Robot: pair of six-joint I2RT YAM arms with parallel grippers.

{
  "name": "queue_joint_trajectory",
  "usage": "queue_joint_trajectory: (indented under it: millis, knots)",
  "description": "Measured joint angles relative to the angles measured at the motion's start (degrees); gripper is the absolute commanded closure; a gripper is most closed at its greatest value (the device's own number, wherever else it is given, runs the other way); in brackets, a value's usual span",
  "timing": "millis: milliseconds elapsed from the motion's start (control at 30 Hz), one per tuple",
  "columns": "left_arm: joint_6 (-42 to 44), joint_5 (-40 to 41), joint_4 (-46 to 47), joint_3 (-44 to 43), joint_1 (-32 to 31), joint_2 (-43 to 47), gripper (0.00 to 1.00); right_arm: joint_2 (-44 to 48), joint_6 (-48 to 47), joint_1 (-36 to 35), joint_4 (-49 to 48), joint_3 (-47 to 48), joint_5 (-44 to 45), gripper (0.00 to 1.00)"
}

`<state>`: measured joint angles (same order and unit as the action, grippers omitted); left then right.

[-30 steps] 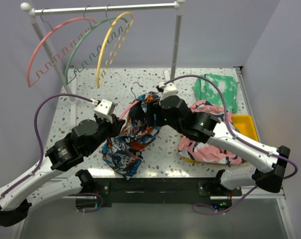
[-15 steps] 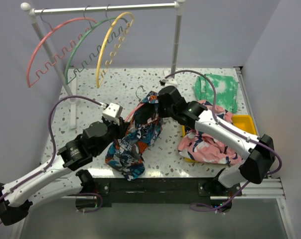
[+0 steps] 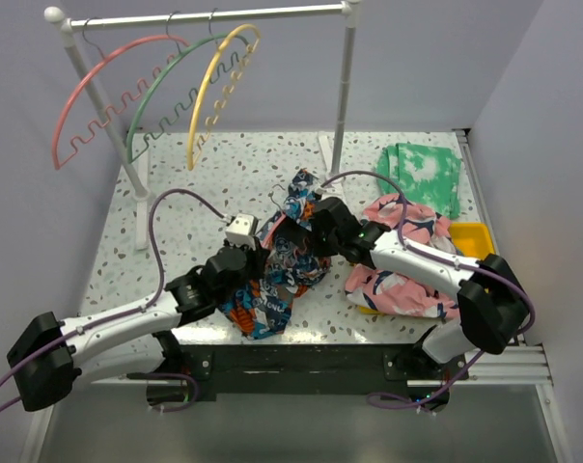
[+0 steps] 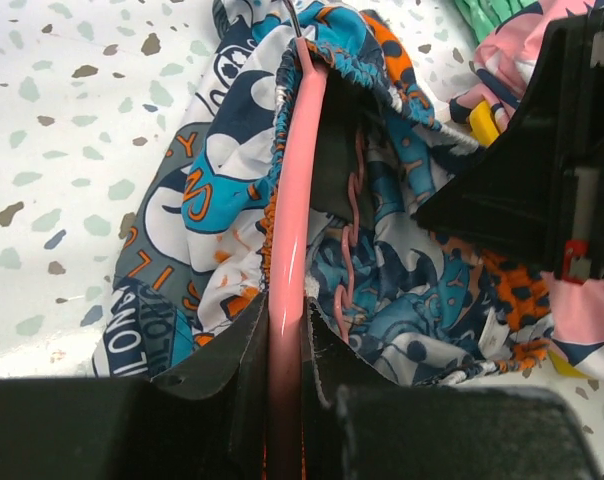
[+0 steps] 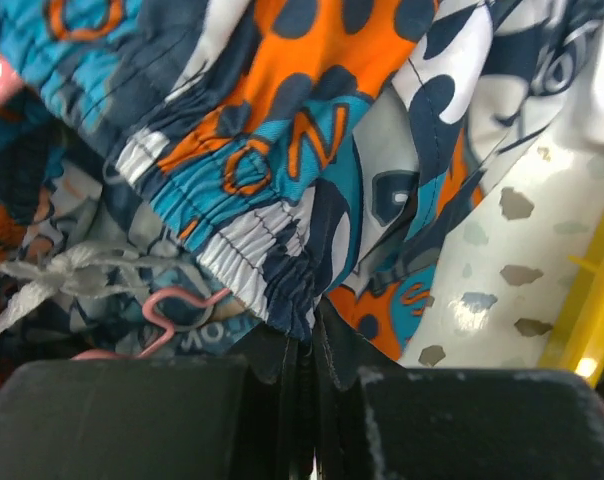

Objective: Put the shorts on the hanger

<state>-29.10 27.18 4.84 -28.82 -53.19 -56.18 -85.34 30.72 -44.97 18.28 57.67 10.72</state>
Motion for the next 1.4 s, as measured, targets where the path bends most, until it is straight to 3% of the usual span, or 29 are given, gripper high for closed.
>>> queue_joint_trajectory:
  millis: [233,400,700,1000,1067,1100,1133,1400]
  knots:
    - [0.22,-0.61,5.68,0.31,-0.09,-4.07,0.65,0.00,0.87,-0.96,-3.82,-2.89,-0.48,1.00]
    - [2.10,-2.16,5.84,-1.29,-0.09,-7.80,0.60,0.00,1.14,-1.05,-3.87,-3.13,-0.44,1.00]
    - [4.24,-3.52,5.84,-4.22,-0.09,-10.01,0.68,0.02,1.14,-1.16,-3.54,-3.06,-0.44,1.00]
    - [5.31,-4.94,3.28,-10.36,-0.09,-16.57,0.70,0.96,1.14,-1.16,-2.47,-2.25,-0.44,1.00]
    - [5.40,-5.11,2.91,-11.54,-0.09,-17.92,0.78,1.25,1.14,-1.16,-2.27,-2.03,-0.44,1.00]
    - [5.60,-5.18,2.75,-12.00,-0.09,-18.56,0.96,1.38,1.11,-1.16,-2.16,-1.92,-0.44,1.00]
    - [5.70,-5.35,2.71,-12.33,-0.07,-19.08,1.00,1.55,1.09,-1.16,-1.86,-1.75,-0.42,1.00]
    - [7.15,-6.80,-2.95,-14.38,-0.04,-17.18,1.00,3.13,-0.63,-1.16,5.03,5.09,1.44,1.00]
